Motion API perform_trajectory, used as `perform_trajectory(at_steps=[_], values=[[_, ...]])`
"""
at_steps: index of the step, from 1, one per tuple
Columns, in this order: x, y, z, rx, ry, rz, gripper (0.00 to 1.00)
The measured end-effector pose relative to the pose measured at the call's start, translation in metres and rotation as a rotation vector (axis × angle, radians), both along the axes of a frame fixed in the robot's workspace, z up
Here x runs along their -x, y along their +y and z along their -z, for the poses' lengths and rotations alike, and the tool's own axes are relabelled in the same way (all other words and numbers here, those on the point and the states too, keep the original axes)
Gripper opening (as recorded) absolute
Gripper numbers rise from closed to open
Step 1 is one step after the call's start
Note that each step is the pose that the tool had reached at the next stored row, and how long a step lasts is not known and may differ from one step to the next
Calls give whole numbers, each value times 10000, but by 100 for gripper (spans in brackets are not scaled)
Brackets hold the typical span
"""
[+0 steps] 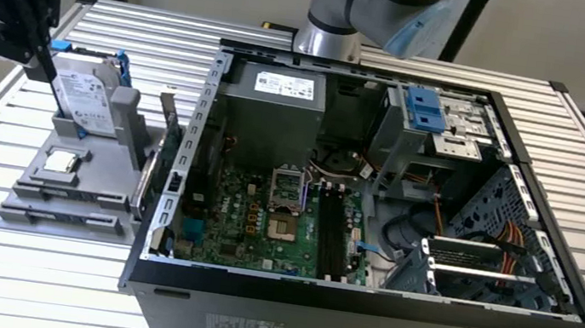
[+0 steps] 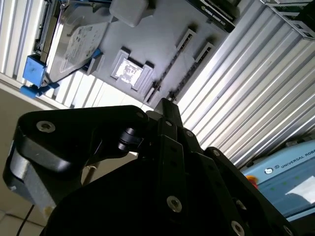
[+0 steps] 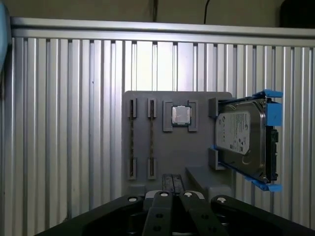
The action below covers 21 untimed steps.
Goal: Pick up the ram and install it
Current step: 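Pick up the ram and move it above insertion slot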
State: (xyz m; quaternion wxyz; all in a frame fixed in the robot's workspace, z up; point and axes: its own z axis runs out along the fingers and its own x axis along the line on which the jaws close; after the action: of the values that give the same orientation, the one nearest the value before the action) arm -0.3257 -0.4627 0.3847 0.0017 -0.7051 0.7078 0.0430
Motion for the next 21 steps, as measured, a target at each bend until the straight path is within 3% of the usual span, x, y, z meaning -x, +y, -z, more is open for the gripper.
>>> perform_trajectory(at_steps=[21], values=[[0, 0, 0, 0, 0, -112, 0]])
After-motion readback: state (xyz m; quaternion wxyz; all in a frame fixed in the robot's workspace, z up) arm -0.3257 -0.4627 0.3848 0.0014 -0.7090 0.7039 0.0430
